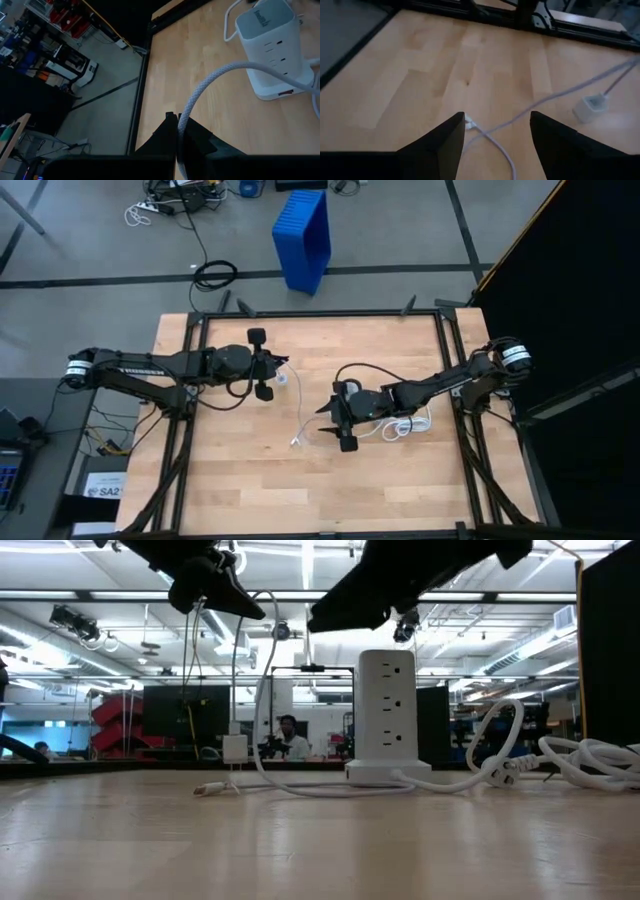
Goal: Plug in charger
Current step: Insert the white charger adapter into the white outlet extension
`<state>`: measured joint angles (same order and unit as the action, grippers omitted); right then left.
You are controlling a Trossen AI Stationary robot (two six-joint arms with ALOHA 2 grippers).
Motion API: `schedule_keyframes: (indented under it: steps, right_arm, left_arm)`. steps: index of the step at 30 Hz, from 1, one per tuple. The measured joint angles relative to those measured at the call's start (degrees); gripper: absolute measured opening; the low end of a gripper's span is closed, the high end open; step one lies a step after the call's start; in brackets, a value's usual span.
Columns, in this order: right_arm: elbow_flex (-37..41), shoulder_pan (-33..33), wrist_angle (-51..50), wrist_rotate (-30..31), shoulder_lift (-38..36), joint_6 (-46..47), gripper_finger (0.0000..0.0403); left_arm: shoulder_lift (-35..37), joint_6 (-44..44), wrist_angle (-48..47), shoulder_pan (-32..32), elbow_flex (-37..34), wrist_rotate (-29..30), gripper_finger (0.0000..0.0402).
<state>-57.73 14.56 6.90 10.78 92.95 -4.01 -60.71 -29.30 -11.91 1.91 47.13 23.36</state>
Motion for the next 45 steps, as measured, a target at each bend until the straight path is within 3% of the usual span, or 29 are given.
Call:
schedule_keyframes:
  steps: [4,9,15,27,45]
  right_arm:
    - [-4.6,2.2,-6.3,4.5,0.6,0.8,0.0200]
    - [-9.8,3.4,-10.5,4.0,6.6,2.0,0.0199]
    - [-14.4,3.5,-16.5,-0.5,15.3,5.2,0.0197]
    - [-15.2,2.7,-25.3,-12.6,22.5,17.9,0.0189]
    - [-15.1,1.5,-22.7,-7.6,20.3,14.0,0.0170]
  left_arm:
    - [0.0,0.0,0.0,0.0,0.0,0.0,0.0000]
    - [0.0,0.5,0.4,0.0,0.0,-0.6,0.0000]
    - [0.0,1.3,0.0,-0.1,0.0,-1.4,0.0000]
    - [0.0,1.5,-0.1,-0.2,0.0,-2.6,0.0000]
    - [0.0,1.5,-0.3,-0.2,0.0,-2.6,0.0000]
